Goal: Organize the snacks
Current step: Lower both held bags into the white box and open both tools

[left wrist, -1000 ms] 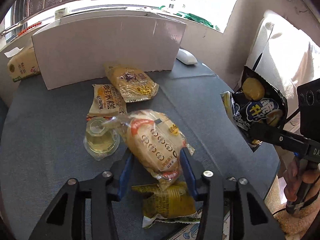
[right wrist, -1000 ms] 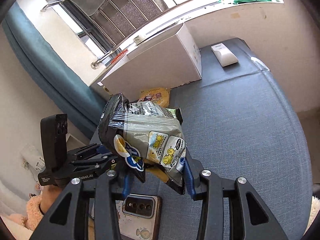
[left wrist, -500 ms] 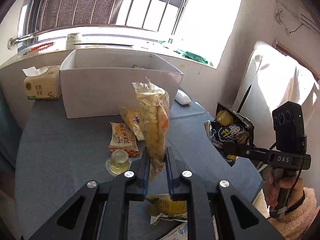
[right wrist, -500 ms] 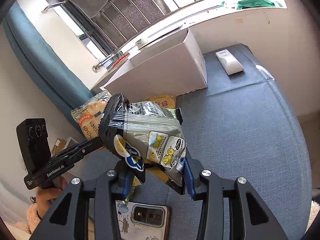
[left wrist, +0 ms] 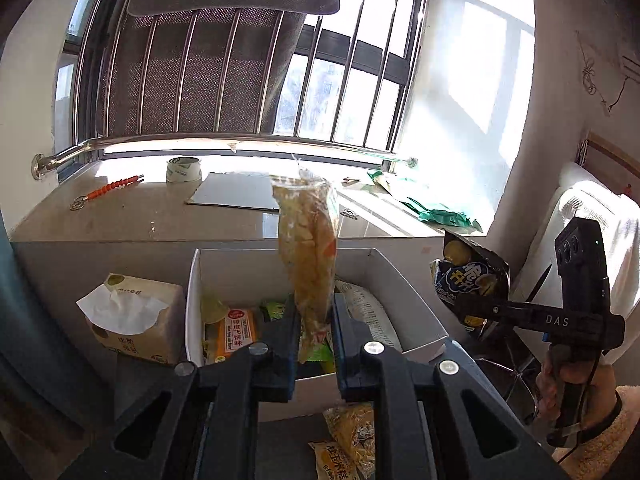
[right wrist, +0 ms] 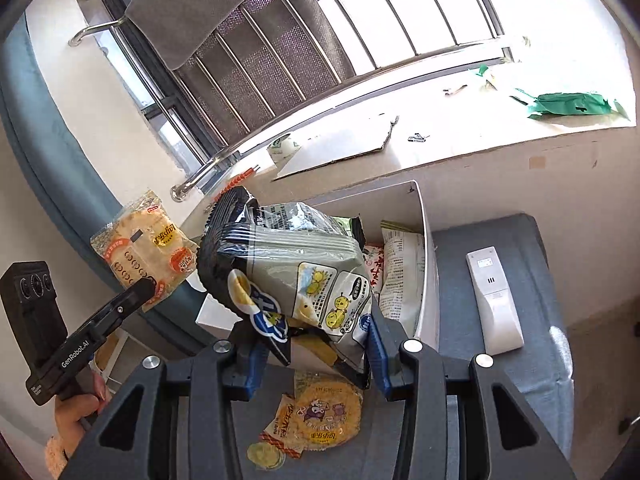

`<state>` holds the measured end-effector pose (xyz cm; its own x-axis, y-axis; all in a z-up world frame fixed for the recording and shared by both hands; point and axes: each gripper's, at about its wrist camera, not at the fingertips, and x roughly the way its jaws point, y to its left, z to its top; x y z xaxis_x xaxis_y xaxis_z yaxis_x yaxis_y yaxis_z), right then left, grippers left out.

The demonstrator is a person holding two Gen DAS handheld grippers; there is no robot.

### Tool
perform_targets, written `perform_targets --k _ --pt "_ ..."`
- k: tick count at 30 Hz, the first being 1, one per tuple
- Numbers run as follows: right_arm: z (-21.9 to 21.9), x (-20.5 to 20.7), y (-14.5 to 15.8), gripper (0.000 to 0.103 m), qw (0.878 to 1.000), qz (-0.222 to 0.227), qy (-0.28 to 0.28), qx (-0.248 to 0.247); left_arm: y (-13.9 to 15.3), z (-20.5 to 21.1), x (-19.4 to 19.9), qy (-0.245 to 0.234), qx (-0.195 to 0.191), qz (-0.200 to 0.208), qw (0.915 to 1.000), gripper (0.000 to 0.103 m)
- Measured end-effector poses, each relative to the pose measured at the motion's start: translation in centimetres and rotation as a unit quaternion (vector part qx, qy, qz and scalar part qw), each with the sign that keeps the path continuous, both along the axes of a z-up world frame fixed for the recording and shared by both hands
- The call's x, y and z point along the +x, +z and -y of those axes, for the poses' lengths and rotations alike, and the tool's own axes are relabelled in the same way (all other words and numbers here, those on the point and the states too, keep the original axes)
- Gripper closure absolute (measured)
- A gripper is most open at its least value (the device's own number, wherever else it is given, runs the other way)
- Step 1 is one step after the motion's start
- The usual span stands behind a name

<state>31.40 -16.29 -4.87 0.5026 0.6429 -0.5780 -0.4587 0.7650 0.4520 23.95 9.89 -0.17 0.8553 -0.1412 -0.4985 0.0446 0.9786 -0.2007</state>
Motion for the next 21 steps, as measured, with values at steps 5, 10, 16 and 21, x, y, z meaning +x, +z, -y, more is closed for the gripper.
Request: perform_targets --k 5,10,16,21 --pt "-0.9 4.0 0.1 0.027 1.0 -0.01 -0.028 -0.008 -1.3 -2.2 4.1 0.028 -0.003 -0.03 0.9992 0.082" --pt "0.1 4.3 0.8 0.0 0.999 0.001 -0.044 0.006 -2.7 -3.0 4.7 0.05 0.006 -0.055 0.9972 0.0" --pt "-0.2 3.1 1.0 0.0 0.999 0.017 -0.037 -0.027 -2.1 -2.4 3.3 0.049 0.025 -0.048 0.9974 0.0" --pt "-0.3 0.8 1.8 0.0 0.999 0.033 -0.011 -0.029 -0.5 -1.6 0.2 0.034 0.035 -0.02 0.9986 0.0"
